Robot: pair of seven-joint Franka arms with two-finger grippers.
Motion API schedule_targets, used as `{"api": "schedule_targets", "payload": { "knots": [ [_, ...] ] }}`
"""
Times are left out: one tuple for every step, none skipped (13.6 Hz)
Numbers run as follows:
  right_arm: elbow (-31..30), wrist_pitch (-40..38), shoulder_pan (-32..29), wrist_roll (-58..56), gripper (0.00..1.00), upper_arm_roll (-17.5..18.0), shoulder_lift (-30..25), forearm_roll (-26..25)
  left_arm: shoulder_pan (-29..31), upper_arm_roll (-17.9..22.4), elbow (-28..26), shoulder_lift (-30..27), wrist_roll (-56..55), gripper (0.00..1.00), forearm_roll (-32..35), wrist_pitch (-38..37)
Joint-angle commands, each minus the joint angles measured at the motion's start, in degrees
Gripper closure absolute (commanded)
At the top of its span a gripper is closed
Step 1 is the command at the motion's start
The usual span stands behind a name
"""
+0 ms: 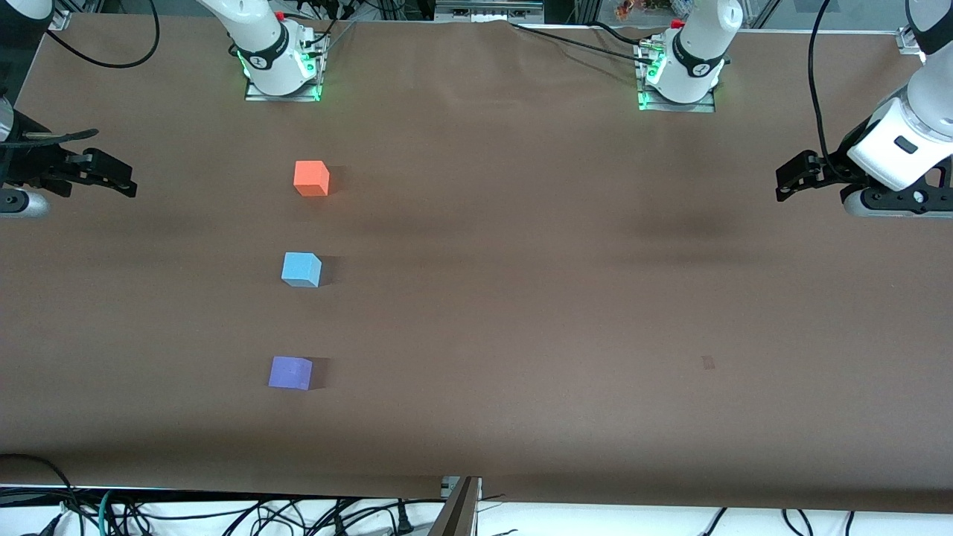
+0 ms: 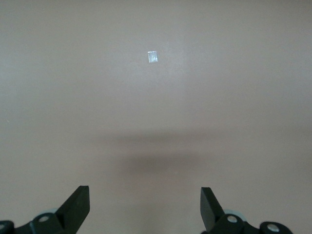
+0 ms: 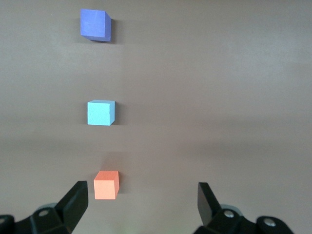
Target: Place blue block between orange and purple blocks
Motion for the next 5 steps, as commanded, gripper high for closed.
{"api": "schedule_targets", "payload": {
  "knots": [
    [0.9, -1.1, -0.9, -0.3, 0.01, 0.7, 0.1, 0.1, 0.4, 0.0, 0.0, -0.5, 1.4, 0.00, 0.0, -0.3],
    [0.9, -1.0, -0.9, -0.4, 0.01, 0.7, 0.1, 0.1, 0.4, 0.0, 0.0, -0.5, 1.4, 0.00, 0.0, -0.3],
    [0.9, -1.0, -0.9, -0.4, 0.01, 0.6, 0.1, 0.1, 0.4, 0.0, 0.0, -0.5, 1.4, 0.00, 0.0, -0.3],
    [0.9, -1.0, -0.9, -0.4, 0.00, 0.6, 0.1, 0.1, 0.4, 0.0, 0.0, -0.5, 1.4, 0.00, 0.0, -0.3],
    [0.9, -1.0, -0.9, -0.5, 0.01, 0.6, 0.1, 0.1, 0.4, 0.0, 0.0, -0.5, 1.4, 0.00, 0.0, -0.3]
  ]
}}
